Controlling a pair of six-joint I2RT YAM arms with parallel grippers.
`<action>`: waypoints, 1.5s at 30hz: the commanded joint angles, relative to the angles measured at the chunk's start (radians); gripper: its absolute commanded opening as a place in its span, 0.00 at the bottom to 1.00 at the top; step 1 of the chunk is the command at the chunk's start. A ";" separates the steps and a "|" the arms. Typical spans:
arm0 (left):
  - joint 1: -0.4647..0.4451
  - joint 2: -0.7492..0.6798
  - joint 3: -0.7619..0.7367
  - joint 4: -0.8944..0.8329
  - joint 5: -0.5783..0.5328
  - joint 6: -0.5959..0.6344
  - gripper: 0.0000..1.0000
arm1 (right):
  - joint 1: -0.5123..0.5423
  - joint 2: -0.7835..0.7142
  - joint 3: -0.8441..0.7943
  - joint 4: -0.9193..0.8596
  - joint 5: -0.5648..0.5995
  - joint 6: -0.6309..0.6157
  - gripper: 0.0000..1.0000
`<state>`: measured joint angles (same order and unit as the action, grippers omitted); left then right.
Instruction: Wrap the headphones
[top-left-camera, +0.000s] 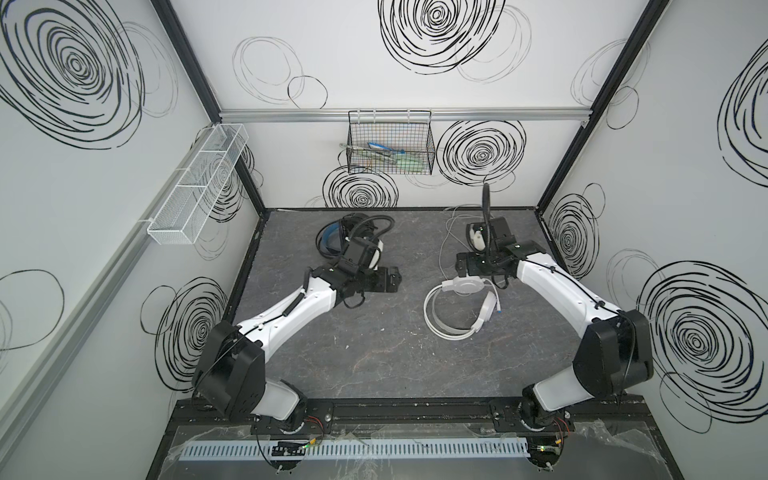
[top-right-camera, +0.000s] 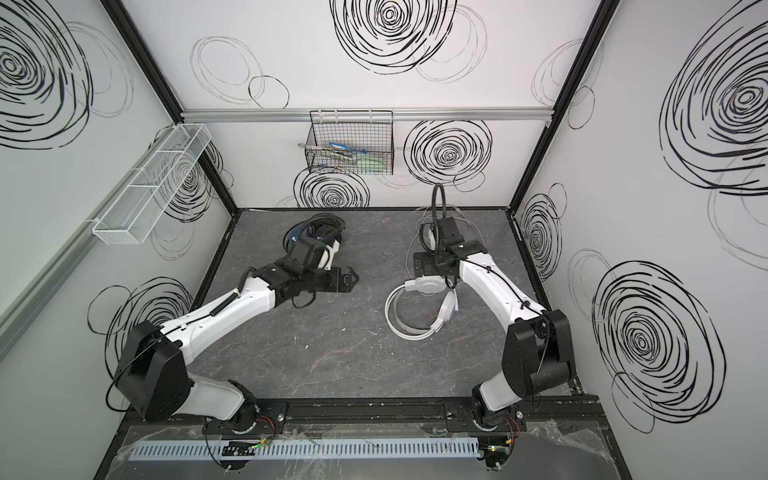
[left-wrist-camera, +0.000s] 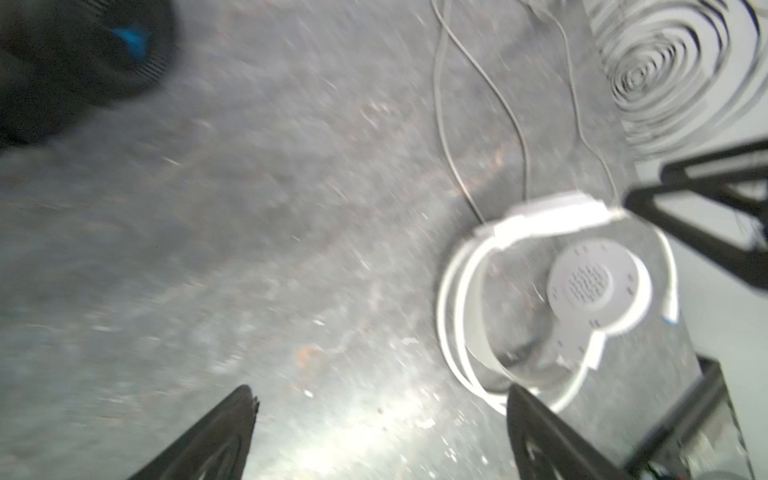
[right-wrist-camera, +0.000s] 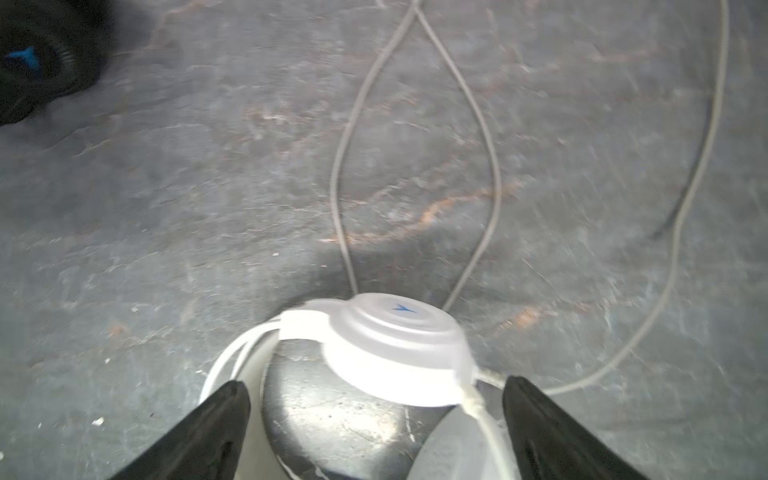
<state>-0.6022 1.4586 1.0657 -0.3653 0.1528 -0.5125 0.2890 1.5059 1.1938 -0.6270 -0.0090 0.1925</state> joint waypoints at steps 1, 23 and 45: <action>-0.102 0.035 0.015 0.033 -0.020 -0.097 0.96 | -0.063 -0.053 -0.055 0.027 -0.081 0.061 0.97; -0.214 0.329 0.047 0.116 0.035 -0.053 0.47 | -0.078 -0.085 -0.258 0.014 -0.310 0.105 0.98; 0.055 0.372 0.220 0.011 -0.105 0.108 0.39 | 0.194 0.042 -0.151 0.061 -0.423 0.109 0.99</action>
<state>-0.5407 1.8442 1.2449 -0.3191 0.0956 -0.4553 0.4675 1.5406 1.0046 -0.5797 -0.3862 0.2989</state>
